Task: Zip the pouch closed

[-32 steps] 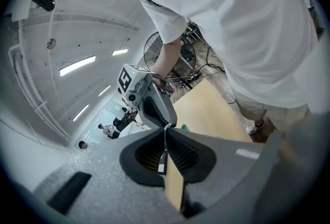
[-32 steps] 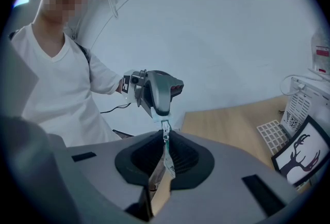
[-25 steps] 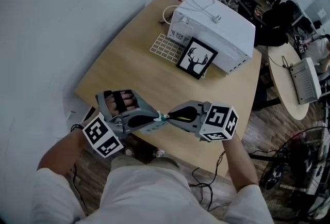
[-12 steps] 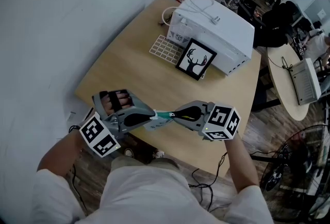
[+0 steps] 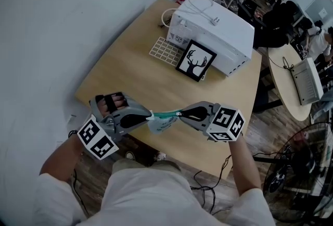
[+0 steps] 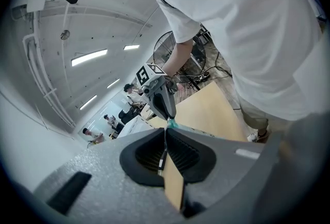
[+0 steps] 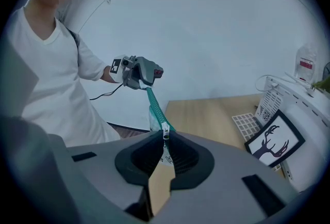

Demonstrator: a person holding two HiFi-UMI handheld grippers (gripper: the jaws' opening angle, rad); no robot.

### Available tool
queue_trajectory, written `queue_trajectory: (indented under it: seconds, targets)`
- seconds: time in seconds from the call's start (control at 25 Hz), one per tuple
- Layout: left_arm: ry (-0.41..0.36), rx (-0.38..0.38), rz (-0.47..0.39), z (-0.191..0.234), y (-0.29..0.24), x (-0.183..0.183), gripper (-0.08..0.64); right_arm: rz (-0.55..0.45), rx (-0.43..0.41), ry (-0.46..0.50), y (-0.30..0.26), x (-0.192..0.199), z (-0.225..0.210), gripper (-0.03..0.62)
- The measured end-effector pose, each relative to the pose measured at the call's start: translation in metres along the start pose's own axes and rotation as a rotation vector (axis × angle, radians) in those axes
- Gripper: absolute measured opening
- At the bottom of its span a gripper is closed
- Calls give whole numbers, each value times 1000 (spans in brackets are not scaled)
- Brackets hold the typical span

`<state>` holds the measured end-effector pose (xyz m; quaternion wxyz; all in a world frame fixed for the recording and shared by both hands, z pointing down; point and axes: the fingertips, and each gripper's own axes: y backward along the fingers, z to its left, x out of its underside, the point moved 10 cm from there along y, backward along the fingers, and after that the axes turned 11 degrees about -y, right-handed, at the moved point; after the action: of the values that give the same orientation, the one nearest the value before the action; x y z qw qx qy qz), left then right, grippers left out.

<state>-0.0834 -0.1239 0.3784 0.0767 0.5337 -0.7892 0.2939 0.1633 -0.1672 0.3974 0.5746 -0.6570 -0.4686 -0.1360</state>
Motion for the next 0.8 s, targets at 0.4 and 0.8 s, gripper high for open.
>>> queue_trajectory:
  seconds: [0.4, 0.8]
  targets:
    - [59, -55, 24, -3, 13, 4, 25, 9, 80, 0, 13, 7, -3, 34]
    - [80, -81, 45, -5, 15, 5, 25, 23, 156, 18, 21, 11, -4, 34]
